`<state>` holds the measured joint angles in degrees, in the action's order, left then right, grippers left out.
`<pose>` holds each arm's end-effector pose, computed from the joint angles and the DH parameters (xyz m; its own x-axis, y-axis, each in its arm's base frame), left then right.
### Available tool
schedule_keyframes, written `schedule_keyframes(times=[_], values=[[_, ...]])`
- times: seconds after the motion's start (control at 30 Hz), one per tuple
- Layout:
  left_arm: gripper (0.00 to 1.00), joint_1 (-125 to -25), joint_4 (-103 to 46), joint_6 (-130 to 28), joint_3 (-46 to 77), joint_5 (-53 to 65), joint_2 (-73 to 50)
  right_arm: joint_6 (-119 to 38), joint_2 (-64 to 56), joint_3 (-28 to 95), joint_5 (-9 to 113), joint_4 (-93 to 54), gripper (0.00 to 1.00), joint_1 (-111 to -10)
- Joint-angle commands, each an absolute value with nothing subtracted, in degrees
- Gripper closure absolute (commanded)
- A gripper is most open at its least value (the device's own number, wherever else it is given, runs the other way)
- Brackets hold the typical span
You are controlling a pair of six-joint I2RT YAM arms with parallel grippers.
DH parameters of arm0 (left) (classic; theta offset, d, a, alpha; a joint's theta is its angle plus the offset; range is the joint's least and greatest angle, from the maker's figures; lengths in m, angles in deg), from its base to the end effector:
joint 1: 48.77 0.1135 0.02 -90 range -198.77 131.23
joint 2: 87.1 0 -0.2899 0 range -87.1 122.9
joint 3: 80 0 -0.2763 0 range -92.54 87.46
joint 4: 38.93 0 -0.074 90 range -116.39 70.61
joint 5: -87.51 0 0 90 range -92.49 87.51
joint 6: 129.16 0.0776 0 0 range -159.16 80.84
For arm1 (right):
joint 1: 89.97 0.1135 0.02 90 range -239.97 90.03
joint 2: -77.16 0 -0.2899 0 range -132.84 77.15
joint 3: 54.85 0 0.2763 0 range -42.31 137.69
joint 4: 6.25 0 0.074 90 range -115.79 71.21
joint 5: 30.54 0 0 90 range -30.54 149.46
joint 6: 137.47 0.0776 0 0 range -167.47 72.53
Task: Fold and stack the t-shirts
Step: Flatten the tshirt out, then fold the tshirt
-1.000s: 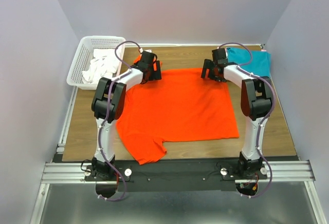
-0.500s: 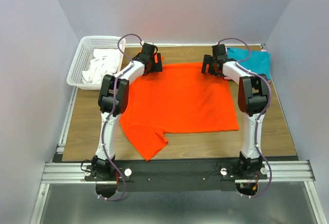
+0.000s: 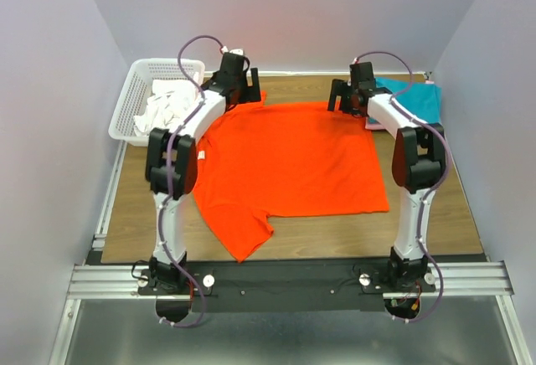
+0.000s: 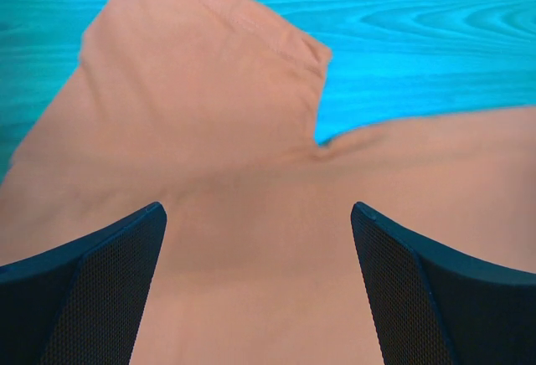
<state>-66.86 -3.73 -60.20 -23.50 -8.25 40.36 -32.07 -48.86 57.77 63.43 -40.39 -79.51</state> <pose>0.5625 -0.1756 0.2290 -0.6446 -0.1652 -0.7464 0.0038 0.9757 -0.2192 0.5531 0.0967 0.1722 -0.7353 0.1336 -0.6644 0.0624 0.9895 0.1300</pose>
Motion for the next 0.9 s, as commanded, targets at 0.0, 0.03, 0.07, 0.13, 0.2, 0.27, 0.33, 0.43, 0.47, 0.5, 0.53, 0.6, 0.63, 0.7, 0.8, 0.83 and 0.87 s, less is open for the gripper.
schedule_keyframes(times=[0.0,0.03,0.07,0.13,0.2,0.27,0.33,0.43,0.47,0.5,0.53,0.6,0.63,0.7,0.8,0.83,0.87], values=[[0.02,-68.11,-7.04,-62.54,-10.34,-8.37,24.72,-32.62,-37.31,53.79,60.16,-41.29,0.00,-77.32],[0.02,-68.89,-7.66,-63.24,-6.97,-8.55,22.09,-31.83,-35.63,52.19,60.34,-41.20,0.00,-76.87],[0.02,-69.42,-8.28,-64.99,-3.54,-9.25,16.67,-30.96,-33.52,50.09,60.42,-41.20,0.00,-76.26],[0.02,-71.61,-9.60,-66.66,6.91,-9.60,11.37,-27.46,-27.98,43.76,60.16,-41.02,0.00,-76.26],[0.02,-74.16,-9.69,-69.73,13.86,-12.76,3.31,-25.68,-24.64,39.63,60.16,-40.76,0.00,-76.25],[0.02,-78.71,-9.08,-72.55,23.88,-14.87,-4.52,-23.92,-19.45,33.74,61.91,-40.41,0.00,-76.25],[0.02,-81.63,-8.99,-76.15,32.15,-13.66,-9.03,-21.90,-15.84,29.42,64.37,-40.23,0.00,-76.25],[0.02,-86.47,-5.74,-81.25,39.28,-12.24,-15.72,-20.49,-14.16,26.78,65.00,-40.32,0.00,-76.25],[0.02,-87.70,-4.43,-83.00,40.86,-12.59,-17.04,-20.14,-13.55,25.56,64.73,-40.23,0.00,-76.34],[0.02,-90.41,-2.15,-84.85,44.01,-12.94,-19.75,-20.05,-13.37,25.02,64.47,-40.23,0.00,-76.26],[0.02,-91.65,-1.09,-88.00,45.35,-12.25,-21.52,-19.70,-13.55,24.67,64.38,-40.23,0.00,-76.25],[0.02,-96.20,0.93,-91.00,48.42,-11.28,-22.58,-19.61,-13.99,24.58,64.29,-40.23,0.00,-76.26],[0.02,-97.71,1.38,-93.54,49.31,-10.67,-22.76,-19.61,-14.07,24.58,64.38,-40.32,0.00,-76.34],[0.02,-101.05,3.91,-96.54,49.75,-9.35,-22.42,-19.61,-14.43,24.58,64.29,-40.32,0.00,-76.25],[0.02,-106.94,10.68,-102.17,47.91,-10.39,-21.19,-19.96,-14.43,24.23,64.29,-40.23,0.00,-76.25],[0.02,-109.48,12.62,-103.66,47.39,-10.92,-20.83,-20.05,-14.51,24.23,64.55,-40.32,0.00,-76.34],[0.02,-110.38,14.29,-104.46,46.95,-11.01,-20.40,-19.96,-14.60,24.23,64.82,-40.23,0.00,-76.26]])
